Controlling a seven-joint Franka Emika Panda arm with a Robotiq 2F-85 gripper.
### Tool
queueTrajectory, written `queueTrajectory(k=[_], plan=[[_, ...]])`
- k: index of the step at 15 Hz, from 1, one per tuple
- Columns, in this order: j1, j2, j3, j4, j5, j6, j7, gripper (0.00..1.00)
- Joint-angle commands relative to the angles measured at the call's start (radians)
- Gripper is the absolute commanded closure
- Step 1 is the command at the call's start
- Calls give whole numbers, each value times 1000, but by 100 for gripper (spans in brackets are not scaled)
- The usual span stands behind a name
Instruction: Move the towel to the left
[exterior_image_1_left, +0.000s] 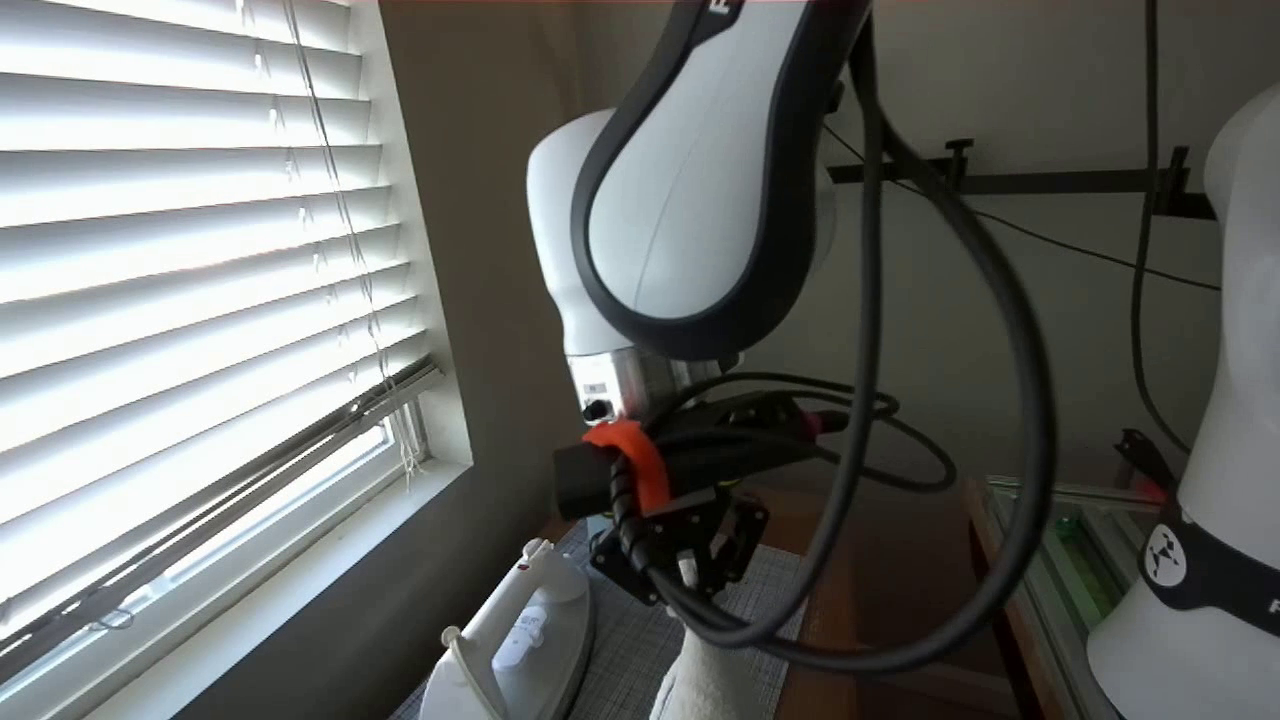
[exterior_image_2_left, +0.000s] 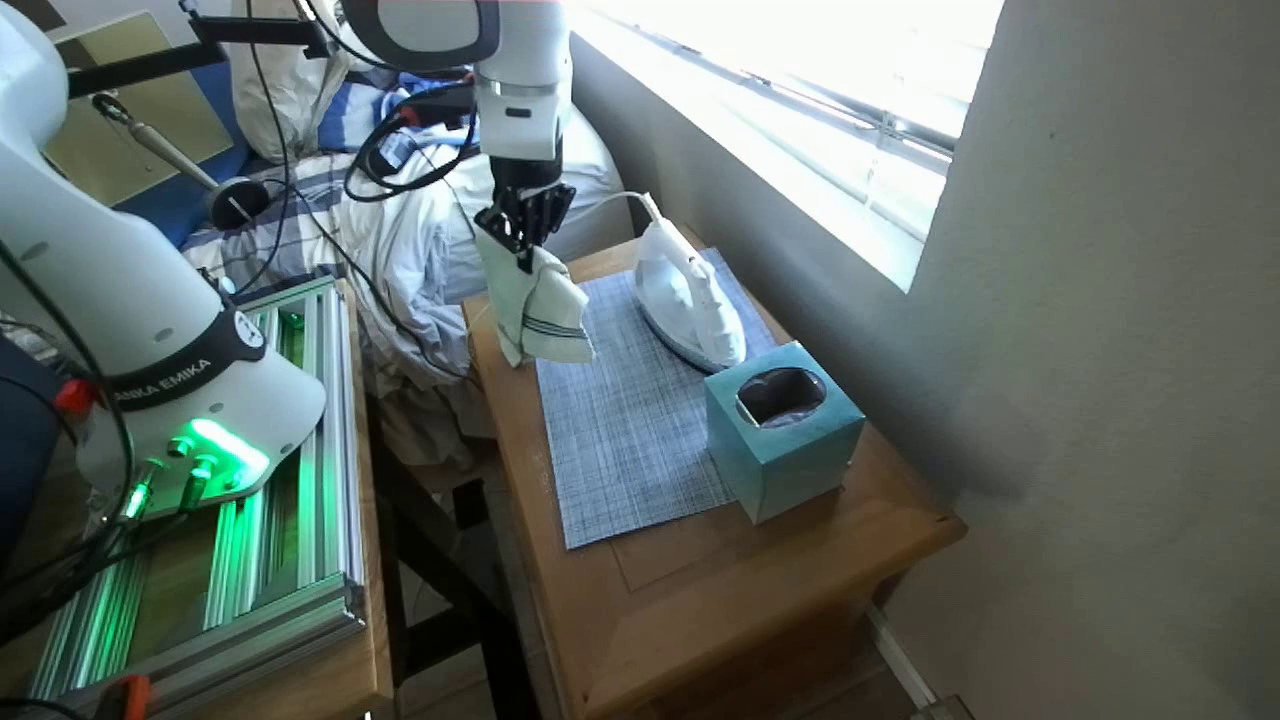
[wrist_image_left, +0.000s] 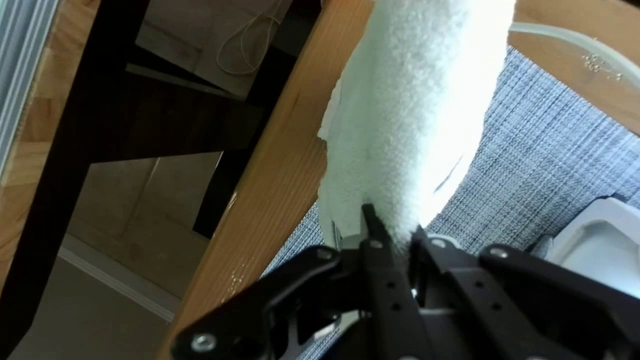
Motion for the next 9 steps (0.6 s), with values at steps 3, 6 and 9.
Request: queueTrajectory(k=[3,6,9], plan=[[28,112,-32,86,128,1,-86,51],[16,44,-65,65,129,13,-105,31],[-2,-37,-115,46,79,7,-156,10]])
